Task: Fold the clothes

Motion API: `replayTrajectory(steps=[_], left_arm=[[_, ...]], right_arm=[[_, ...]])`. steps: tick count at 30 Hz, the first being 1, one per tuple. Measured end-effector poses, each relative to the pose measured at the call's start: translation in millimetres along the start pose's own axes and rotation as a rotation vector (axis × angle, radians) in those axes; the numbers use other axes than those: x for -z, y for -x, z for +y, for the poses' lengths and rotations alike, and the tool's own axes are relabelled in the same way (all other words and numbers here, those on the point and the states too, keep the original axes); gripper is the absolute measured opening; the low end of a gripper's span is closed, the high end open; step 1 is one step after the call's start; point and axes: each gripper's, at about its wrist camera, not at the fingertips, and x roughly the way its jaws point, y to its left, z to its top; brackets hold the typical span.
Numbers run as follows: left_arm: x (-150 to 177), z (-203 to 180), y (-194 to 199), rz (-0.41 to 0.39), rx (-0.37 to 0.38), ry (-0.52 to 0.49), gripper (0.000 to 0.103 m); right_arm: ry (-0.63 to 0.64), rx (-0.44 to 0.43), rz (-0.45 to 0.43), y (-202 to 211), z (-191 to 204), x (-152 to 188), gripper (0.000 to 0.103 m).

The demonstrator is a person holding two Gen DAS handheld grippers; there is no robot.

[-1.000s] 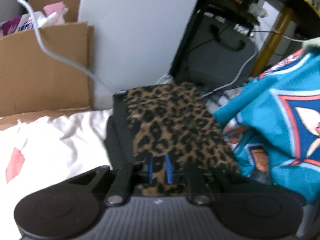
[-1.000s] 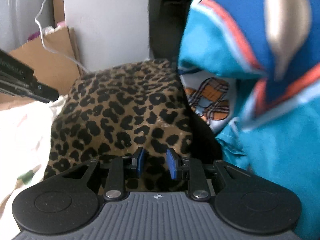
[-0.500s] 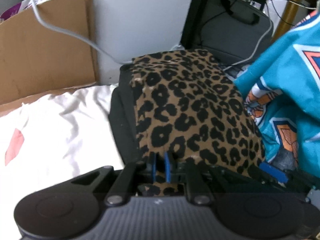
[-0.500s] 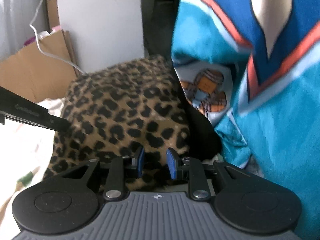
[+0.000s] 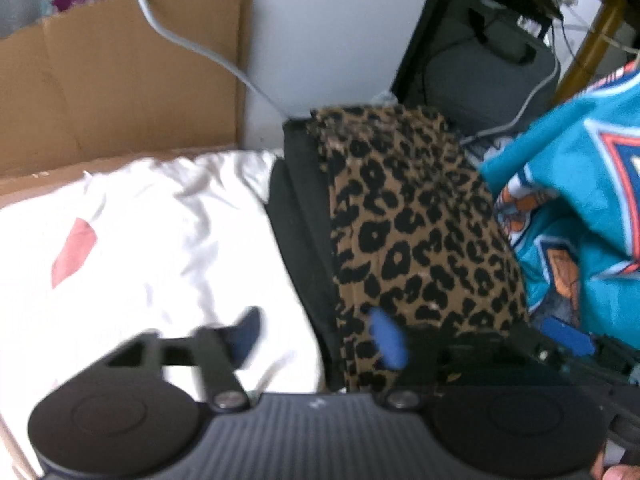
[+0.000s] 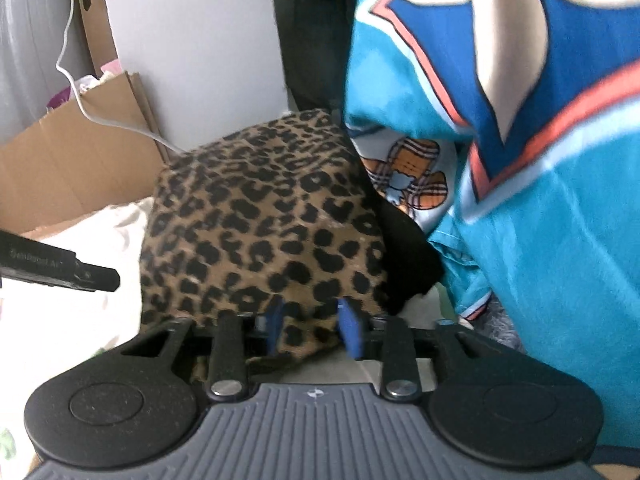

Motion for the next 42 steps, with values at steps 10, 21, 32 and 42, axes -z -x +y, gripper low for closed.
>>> replayTrajectory(steps=[10,21,32,42], left_arm=[[5,6,54,0.012,-0.035,-0.045,0.1],[18,23,135,0.043,-0.078,-0.092,0.102],[28,22,218,0.033,-0.077,-0.104,0.102],[33,33,302,-0.039,-0.067,-0.148,0.102]], right_arm=[[-0.147,-0.027,0.121,21,22,-20,0.095],[-0.179,-0.021,0.176,85,55,-41,0.1],[-0.194,-0.029,0.258,158,86,-67,0.103],[-0.272,-0.106,0.293,234,117,-113,0.103]])
